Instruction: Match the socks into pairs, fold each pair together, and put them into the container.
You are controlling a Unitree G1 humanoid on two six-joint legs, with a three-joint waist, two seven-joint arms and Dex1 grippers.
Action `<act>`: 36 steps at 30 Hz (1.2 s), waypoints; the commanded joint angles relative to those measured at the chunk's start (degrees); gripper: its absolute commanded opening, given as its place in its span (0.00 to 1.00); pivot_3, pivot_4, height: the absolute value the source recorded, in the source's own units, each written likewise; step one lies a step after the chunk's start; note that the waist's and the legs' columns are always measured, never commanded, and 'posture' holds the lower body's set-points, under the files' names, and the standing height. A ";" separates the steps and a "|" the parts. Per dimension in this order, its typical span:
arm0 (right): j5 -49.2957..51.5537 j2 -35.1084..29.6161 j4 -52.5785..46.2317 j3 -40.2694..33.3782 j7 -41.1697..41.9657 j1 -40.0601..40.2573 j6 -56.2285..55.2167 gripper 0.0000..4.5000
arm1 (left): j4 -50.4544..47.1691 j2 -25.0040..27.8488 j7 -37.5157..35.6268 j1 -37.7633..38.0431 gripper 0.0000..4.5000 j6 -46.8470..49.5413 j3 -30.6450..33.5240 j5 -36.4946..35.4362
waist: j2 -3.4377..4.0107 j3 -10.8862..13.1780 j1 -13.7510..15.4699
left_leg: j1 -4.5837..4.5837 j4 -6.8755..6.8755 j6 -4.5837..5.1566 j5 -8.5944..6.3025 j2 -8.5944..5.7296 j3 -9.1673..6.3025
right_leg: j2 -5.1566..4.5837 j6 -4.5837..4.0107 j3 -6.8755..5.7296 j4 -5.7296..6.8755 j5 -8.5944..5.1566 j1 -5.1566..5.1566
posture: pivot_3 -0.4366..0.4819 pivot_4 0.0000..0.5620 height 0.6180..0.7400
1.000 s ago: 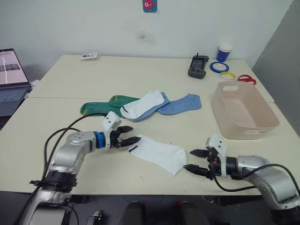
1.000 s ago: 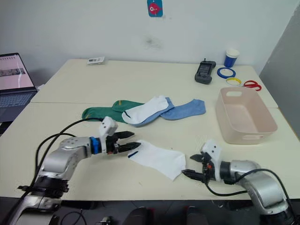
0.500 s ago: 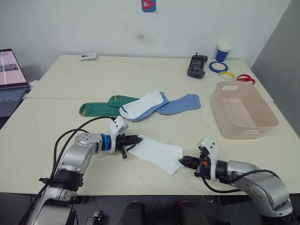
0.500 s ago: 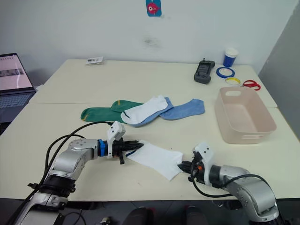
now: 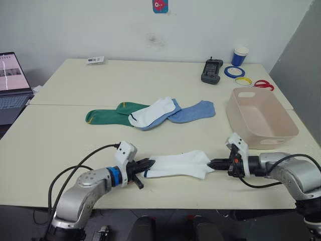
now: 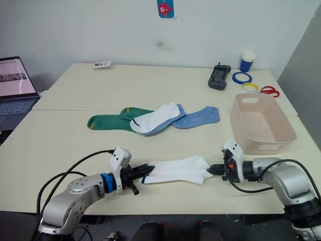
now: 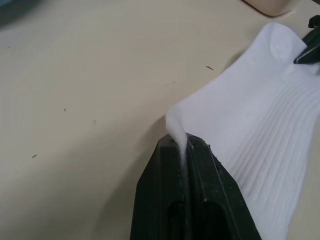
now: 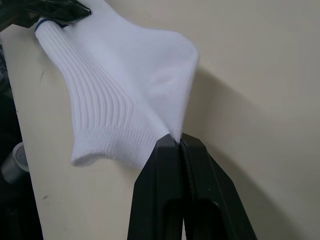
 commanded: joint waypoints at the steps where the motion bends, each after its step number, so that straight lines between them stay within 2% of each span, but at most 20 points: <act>1: -1.05 -1.15 1.48 1.46 3.13 -1.73 -2.57 0.01 | -1.96 -1.27 3.52 -0.34 0.00 -0.68 0.50 0.51 | 0.00 0.00 0.01 | 0.01 0.01 0.00 0.00 0.00 0.00 | 0.00 0.00 0.00 0.00 0.00 0.01 | 0.48 0.27 1.00; 3: -2.13 -1.01 2.46 2.26 3.31 -2.16 -3.99 0.01 | -1.81 -1.36 3.99 -0.44 0.00 -0.86 -0.10 0.64 | 0.00 0.00 0.03 | 0.00 0.01 0.00 0.00 -0.02 0.01 | 0.01 0.00 0.01 0.00 0.00 0.00 | 0.48 0.27 1.00; 6: -3.28 -0.55 3.55 2.52 3.24 -2.33 -5.53 0.14 | -1.80 -1.17 3.71 -0.26 0.15 -0.12 -0.51 -0.39 | 0.00 0.00 0.03 | 0.00 0.01 0.00 0.00 -0.02 0.01 | 0.01 0.00 -0.01 0.00 0.00 -0.01 | 0.48 0.27 1.00; 13: -4.28 -2.95 3.77 -0.24 4.24 -1.68 -9.21 0.70 | -1.02 3.62 1.28 0.32 0.66 0.97 3.57 -2.61 | 0.00 0.00 0.02 | 0.01 0.01 0.00 0.00 -0.01 0.01 | 0.01 0.00 -0.04 0.01 0.00 -0.01 | 0.48 0.27 1.00; 15: -5.32 -3.75 0.66 -1.71 5.46 -0.29 -15.68 0.85 | 0.31 7.27 -2.71 0.34 0.80 0.61 7.61 -5.13 | 0.00 0.00 0.02 | 0.01 0.01 0.00 0.00 0.00 0.02 | 0.01 0.00 -0.04 0.01 0.00 -0.03 | 0.48 0.27 1.00; 17: -7.61 -5.48 -3.91 -1.18 7.60 2.12 -23.23 0.85 | 1.57 12.27 -9.89 1.44 0.80 -4.97 10.80 -5.47 | 0.01 0.01 -0.01 | 0.00 -0.02 0.00 0.00 0.01 0.01 | 0.03 0.00 -0.06 -0.01 -0.01 -0.04 | 0.48 0.27 1.00; 20: -11.31 -6.16 -7.33 0.69 8.74 4.72 -31.37 0.85 | 2.98 18.43 -19.85 3.98 0.80 -15.05 10.56 -2.86 | 0.03 0.00 -0.03 | 0.02 -0.05 -0.01 0.00 0.06 0.03 | 0.09 0.17 -0.11 -0.03 -0.14 -0.08 | 0.48 0.27 1.00; 23: -19.15 -5.79 -7.73 4.18 8.33 7.10 -44.43 0.85 | 6.11 21.29 -27.32 4.97 0.80 -26.30 9.06 0.34 | 0.04 -0.01 0.03 | 0.03 -0.04 -0.02 0.00 0.03 0.13 | 0.00 0.17 -0.09 -0.05 -0.14 -0.07 | 0.48 0.27 1.00; 25: -22.22 -4.69 -7.46 6.01 7.34 8.04 -49.33 0.85 | 8.47 21.65 -30.67 4.48 0.80 -35.76 6.69 4.19 | 0.04 -0.01 0.08 | 0.03 -0.03 -0.03 0.00 0.03 0.17 | -0.01 0.20 -0.09 -0.11 -0.16 -0.04 | 0.48 0.27 1.00; 29: -28.90 -4.28 -5.79 8.98 6.41 8.78 -59.42 0.85 | 13.28 19.25 -31.72 1.30 0.80 -51.90 1.06 11.70 | 0.04 -0.01 0.47 | 0.02 -0.03 -0.03 0.00 0.02 0.24 | -0.03 0.16 -0.07 -0.12 -0.13 -0.05 | 0.48 0.27 1.00; 36: -36.35 -1.83 0.18 11.68 3.40 6.67 -66.95 0.85 | 22.54 15.67 -28.75 -4.41 0.80 -63.70 -6.31 20.21 | 0.02 -0.02 0.28 | 0.06 -0.01 -0.02 0.01 0.02 0.33 | 0.06 0.12 -0.04 -0.07 -0.09 -0.05 | 0.48 0.27 1.00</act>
